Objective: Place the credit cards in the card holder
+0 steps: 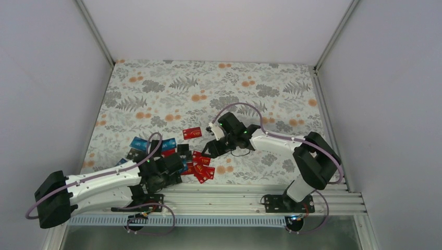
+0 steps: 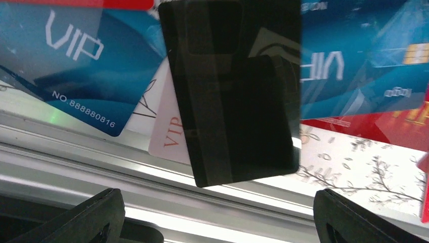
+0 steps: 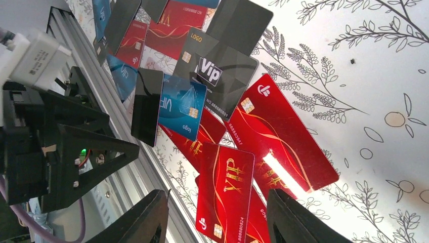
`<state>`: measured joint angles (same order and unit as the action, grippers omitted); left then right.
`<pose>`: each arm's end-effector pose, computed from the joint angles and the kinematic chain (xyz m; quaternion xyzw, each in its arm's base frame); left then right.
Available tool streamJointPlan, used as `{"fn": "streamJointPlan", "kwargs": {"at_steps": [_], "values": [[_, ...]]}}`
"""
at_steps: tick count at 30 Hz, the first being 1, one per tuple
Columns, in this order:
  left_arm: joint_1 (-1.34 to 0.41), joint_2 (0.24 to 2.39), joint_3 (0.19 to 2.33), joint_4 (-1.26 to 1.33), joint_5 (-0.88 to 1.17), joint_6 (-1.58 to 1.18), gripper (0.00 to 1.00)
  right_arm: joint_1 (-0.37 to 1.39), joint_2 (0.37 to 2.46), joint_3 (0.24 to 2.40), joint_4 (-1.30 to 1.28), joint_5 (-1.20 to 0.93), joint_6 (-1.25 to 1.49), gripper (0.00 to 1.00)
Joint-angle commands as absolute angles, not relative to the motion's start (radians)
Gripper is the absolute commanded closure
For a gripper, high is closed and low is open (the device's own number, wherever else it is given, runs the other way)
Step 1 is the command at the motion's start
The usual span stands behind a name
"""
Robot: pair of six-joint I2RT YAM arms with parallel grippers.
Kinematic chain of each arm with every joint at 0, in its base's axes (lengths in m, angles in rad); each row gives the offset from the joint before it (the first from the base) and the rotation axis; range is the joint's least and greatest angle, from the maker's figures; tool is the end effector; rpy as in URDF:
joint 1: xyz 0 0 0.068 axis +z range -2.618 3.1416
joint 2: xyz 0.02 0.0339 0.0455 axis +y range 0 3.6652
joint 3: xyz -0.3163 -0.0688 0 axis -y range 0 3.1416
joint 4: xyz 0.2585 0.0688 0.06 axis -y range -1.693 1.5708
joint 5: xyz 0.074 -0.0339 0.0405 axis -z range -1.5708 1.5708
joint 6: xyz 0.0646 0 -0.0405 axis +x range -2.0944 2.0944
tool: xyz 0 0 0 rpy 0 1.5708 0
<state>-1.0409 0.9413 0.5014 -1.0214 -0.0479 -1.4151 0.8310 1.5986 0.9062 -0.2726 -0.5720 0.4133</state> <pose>0.0574 -0.0919 0.1757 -0.1870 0.9806 -0.0435 0.0409 0.2028 0.2741 0.2054 -0.2722 0.8784 0.3856 0.0756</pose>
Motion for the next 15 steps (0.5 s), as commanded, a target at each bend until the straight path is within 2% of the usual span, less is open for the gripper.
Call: {"fn": "streamJointPlan", "kwargs": {"at_steps": [1,15], "values": [[-1.029,0.921,0.446,-0.951,-0.004,-1.506,0.07,0.84,1.612,0.943,-0.246,-0.575,0.375,0.49],[-0.952,0.957,0.4,-0.839,-0.007,-1.491,0.12,0.837,1.655,0.95,-0.245,-0.598,0.342,0.5]]}}
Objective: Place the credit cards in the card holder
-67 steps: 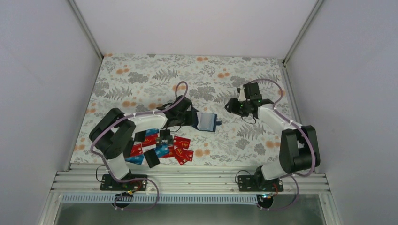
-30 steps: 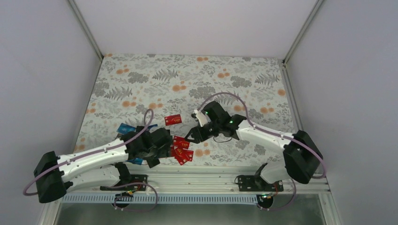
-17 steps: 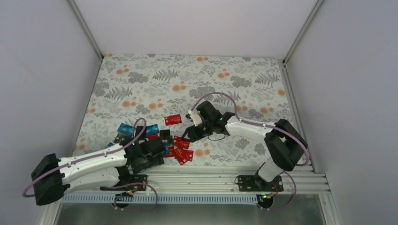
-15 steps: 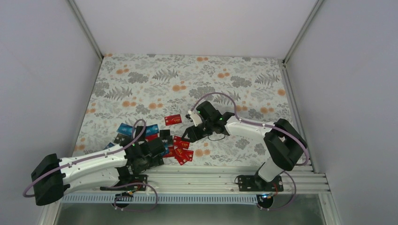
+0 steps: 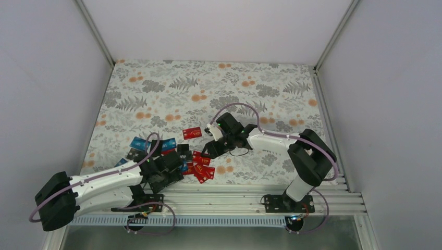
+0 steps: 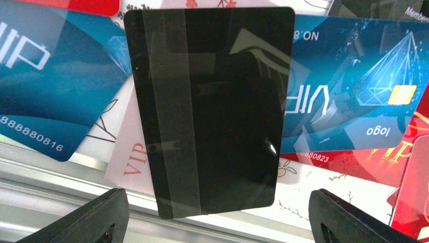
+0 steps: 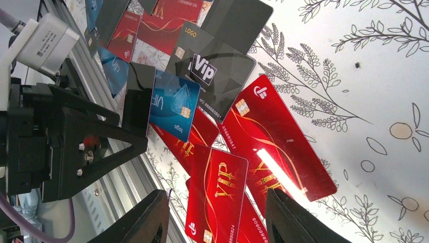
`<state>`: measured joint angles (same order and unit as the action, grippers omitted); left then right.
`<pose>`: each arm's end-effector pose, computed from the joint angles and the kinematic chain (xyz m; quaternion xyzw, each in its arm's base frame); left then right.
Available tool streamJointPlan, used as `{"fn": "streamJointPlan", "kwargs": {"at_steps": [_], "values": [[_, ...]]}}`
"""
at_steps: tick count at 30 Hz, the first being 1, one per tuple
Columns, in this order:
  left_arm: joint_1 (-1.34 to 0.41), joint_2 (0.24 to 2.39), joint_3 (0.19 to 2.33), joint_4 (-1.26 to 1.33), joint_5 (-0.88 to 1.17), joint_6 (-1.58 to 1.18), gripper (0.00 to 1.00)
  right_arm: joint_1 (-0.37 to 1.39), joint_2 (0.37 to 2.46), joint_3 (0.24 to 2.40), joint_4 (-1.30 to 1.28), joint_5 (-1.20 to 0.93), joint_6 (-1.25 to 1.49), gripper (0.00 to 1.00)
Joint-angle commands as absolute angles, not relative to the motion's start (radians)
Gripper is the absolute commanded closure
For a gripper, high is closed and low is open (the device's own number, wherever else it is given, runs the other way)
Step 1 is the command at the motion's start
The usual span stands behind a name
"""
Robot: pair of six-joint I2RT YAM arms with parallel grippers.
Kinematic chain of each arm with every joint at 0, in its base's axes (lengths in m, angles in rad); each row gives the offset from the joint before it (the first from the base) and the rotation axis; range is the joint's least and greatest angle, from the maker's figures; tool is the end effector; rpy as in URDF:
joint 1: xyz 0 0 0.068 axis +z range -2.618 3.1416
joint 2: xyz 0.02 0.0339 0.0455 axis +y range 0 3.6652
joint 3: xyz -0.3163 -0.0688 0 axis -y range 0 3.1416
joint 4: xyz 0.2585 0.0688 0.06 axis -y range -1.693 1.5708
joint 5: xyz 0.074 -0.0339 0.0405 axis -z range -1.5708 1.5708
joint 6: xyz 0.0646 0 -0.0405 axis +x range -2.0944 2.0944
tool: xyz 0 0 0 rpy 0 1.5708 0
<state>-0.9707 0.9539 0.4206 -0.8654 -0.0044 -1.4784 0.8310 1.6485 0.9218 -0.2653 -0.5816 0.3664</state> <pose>0.0645 -0.0938 0.1552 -0.2504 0.9643 -0.0801 0.0312 0.2081 0.2807 0.1948 -0.2910 0.8747 0.3811 0.0710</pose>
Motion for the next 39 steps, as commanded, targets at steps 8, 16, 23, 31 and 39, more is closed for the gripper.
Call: {"fn": "streamJointPlan", "kwargs": {"at_steps": [8,16,23,31,39], "values": [[-0.921,0.965,0.322,-0.754,0.011,-1.495,0.24,0.833,1.688,0.952,-0.25,-0.607,0.335,0.51],[-0.921,0.929,0.291,-0.755,0.0,-1.517,0.5,0.83,1.698,0.955,-0.25,-0.61,0.334,0.52],[-0.92,0.911,0.339,-0.808,-0.011,-1.49,0.61,0.83,1.698,0.95,-0.246,-0.613,0.341,0.53],[-0.922,0.914,0.437,-0.871,-0.029,-1.442,0.62,0.83,1.694,0.948,-0.244,-0.614,0.348,0.53],[-0.922,0.922,0.487,-0.885,-0.045,-1.419,0.62,0.823,1.679,0.942,-0.244,-0.577,0.372,0.54]]}}
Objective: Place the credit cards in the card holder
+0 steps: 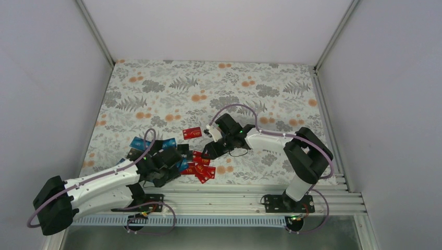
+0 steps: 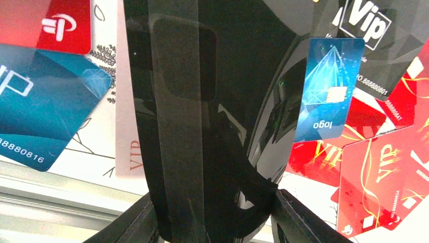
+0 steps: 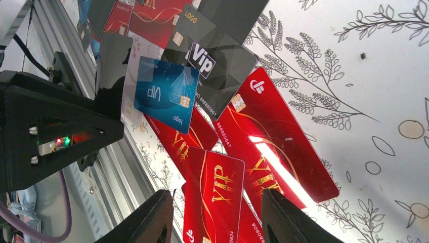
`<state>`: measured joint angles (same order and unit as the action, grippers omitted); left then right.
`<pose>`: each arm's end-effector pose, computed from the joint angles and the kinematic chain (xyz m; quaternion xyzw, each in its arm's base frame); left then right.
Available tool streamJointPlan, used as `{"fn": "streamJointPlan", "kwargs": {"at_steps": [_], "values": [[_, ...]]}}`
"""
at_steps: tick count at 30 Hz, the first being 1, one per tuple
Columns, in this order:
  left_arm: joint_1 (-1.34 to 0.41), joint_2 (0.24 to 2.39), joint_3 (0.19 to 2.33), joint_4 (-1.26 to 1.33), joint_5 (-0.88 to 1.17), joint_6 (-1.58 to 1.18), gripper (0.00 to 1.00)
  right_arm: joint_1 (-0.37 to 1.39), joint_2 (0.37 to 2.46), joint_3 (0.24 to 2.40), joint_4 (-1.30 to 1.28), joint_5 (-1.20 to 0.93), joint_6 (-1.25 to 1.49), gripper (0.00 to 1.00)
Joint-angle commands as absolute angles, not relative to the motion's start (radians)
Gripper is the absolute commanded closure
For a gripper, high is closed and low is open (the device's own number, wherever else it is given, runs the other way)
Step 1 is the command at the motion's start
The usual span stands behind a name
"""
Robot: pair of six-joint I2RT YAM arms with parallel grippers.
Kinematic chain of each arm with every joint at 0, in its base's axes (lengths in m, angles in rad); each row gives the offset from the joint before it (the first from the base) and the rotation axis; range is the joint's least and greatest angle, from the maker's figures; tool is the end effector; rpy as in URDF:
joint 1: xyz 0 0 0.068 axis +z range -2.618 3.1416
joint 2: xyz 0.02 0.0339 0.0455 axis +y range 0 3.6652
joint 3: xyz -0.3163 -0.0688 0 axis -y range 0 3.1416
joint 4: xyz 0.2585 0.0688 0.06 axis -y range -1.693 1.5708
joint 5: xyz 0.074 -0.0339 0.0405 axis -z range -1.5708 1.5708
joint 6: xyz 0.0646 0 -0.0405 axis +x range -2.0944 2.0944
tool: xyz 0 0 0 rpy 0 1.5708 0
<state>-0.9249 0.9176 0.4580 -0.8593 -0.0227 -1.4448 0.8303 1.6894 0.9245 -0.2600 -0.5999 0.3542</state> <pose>0.0738 -0.0954 0.1696 -0.2564 0.9583 -0.1121 0.0577 0.2103 0.2841 0.1830 -0.2943 0.8753 0.3798 0.0548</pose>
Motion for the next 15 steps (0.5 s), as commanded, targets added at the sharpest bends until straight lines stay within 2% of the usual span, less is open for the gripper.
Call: {"fn": "streamJointPlan", "kwargs": {"at_steps": [1,7,15], "values": [[-0.922,0.922,0.491,-0.878,-0.048,-1.412,0.63,0.817,1.673,0.94,-0.238,-0.579,0.378,0.54],[-0.929,0.941,0.574,-0.861,-0.111,-1.317,0.63,0.724,1.604,0.91,-0.204,-0.661,0.41,0.54],[-0.941,1.029,0.766,-0.819,-0.191,-1.086,0.63,0.622,1.526,0.906,-0.192,-0.9,0.446,0.53]]}}
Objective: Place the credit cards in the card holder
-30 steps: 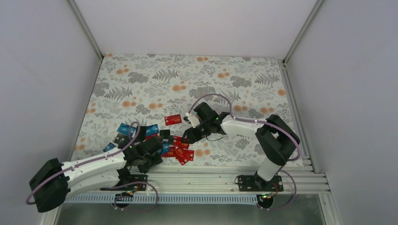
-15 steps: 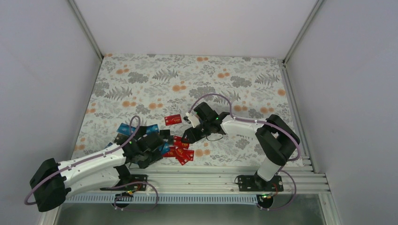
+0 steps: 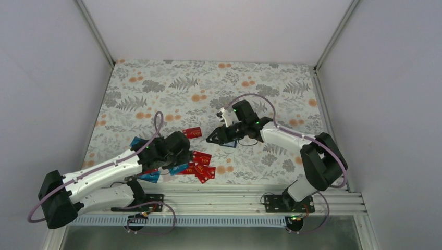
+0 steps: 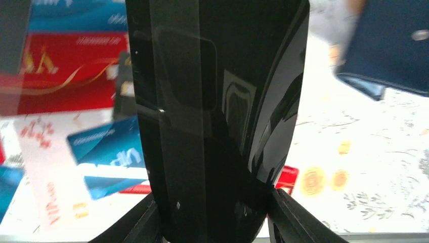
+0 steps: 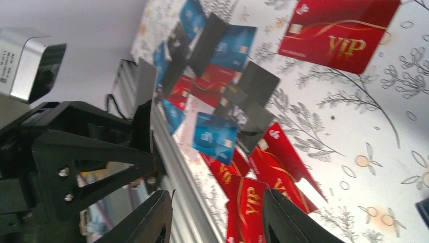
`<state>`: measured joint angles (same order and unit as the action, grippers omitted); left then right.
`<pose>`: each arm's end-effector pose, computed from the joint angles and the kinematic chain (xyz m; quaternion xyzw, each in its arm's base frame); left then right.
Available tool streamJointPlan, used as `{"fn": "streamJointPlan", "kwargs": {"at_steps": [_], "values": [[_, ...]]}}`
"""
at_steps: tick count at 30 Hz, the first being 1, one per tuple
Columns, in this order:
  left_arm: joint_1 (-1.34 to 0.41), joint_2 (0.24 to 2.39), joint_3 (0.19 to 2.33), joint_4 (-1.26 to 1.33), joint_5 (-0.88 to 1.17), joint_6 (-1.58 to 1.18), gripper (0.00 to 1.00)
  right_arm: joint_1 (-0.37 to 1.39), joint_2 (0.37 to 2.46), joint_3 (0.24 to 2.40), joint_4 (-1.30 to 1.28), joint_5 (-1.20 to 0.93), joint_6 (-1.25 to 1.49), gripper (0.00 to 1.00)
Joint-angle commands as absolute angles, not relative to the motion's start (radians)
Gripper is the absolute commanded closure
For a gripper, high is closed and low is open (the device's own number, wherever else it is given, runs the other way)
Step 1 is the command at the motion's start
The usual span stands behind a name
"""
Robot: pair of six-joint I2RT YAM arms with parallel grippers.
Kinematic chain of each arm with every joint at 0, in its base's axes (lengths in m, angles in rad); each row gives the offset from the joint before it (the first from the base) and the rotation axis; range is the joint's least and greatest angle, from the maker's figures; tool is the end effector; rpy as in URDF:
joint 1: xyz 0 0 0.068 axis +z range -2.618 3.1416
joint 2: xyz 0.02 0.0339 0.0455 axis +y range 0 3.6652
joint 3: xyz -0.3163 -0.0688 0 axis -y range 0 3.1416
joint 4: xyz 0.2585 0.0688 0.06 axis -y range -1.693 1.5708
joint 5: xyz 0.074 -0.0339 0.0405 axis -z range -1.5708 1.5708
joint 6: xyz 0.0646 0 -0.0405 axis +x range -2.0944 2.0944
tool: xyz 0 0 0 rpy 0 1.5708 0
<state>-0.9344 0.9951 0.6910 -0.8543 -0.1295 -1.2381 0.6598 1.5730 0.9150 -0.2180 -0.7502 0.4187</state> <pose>0.1064 -0.1299 0.2322 -0.1608 0.9635 -0.1513 0.1512 0.2413 0.2429 0.2260 -0.2290 0.8535 0.4583 0.0949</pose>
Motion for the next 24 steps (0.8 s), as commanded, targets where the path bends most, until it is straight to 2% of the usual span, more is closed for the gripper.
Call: {"fn": "streamJointPlan", "kwargs": {"at_steps": [1,11,24], "values": [[-0.94,1.041,0.783,-0.808,-0.192,-1.067,0.63,0.613,1.513,0.903,-0.19,-0.921,0.452,0.53],[-0.939,1.106,0.87,-0.624,-0.125,-0.864,0.63,0.552,1.432,0.9,-0.178,-1.043,0.471,0.5],[-0.94,1.152,0.914,-0.506,-0.038,-0.787,0.63,0.552,1.425,0.903,-0.173,-1.061,0.469,0.49]]}}
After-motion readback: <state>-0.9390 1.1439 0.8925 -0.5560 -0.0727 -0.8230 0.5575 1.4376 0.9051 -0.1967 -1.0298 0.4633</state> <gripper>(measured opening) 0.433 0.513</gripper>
